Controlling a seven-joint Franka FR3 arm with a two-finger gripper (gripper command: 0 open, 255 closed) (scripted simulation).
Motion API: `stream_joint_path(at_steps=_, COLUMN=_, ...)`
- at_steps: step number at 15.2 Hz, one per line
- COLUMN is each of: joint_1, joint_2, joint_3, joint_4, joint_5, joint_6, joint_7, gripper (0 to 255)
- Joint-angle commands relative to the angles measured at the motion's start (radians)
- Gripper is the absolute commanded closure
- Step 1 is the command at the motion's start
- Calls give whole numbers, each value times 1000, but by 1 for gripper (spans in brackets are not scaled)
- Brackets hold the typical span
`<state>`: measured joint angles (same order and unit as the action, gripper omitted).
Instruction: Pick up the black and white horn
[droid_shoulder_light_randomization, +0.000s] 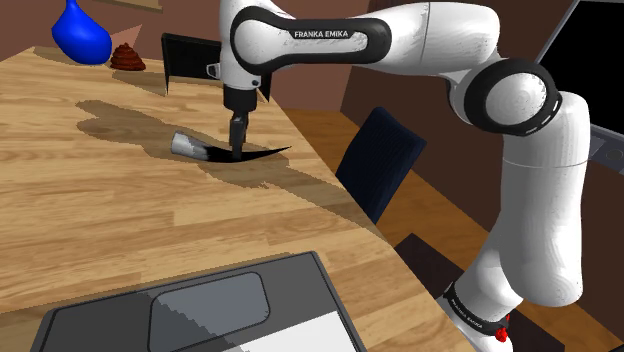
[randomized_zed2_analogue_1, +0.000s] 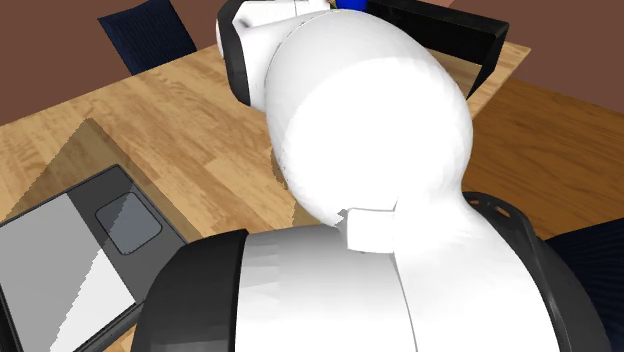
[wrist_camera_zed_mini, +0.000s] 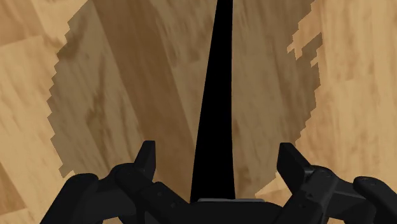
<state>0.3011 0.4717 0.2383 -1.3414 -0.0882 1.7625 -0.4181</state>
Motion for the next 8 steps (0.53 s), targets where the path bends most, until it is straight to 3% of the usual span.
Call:
stream_joint_path(at_steps=1, joint_1=-1, joint_2=1, joint_3=0, joint_4=-27, joint_5=-1, joint_6=29, joint_7=1, gripper=0)
stream_joint_path(at_steps=4, joint_1=-1, joint_2=3, joint_3=-1, joint_4=-45, joint_5=-2, joint_6=49, joint_7=1, gripper=0)
stream_joint_path(at_steps=5, joint_1=-1, joint_2=5, joint_3=-1, joint_4=-43, joint_5=-2, joint_6=49, joint_7=2, gripper=255)
stream_joint_path(at_steps=8, joint_1=-1, joint_2=5, joint_3=-1, joint_4=-45, joint_5=-2, joint_6=50, joint_7=1, gripper=255)
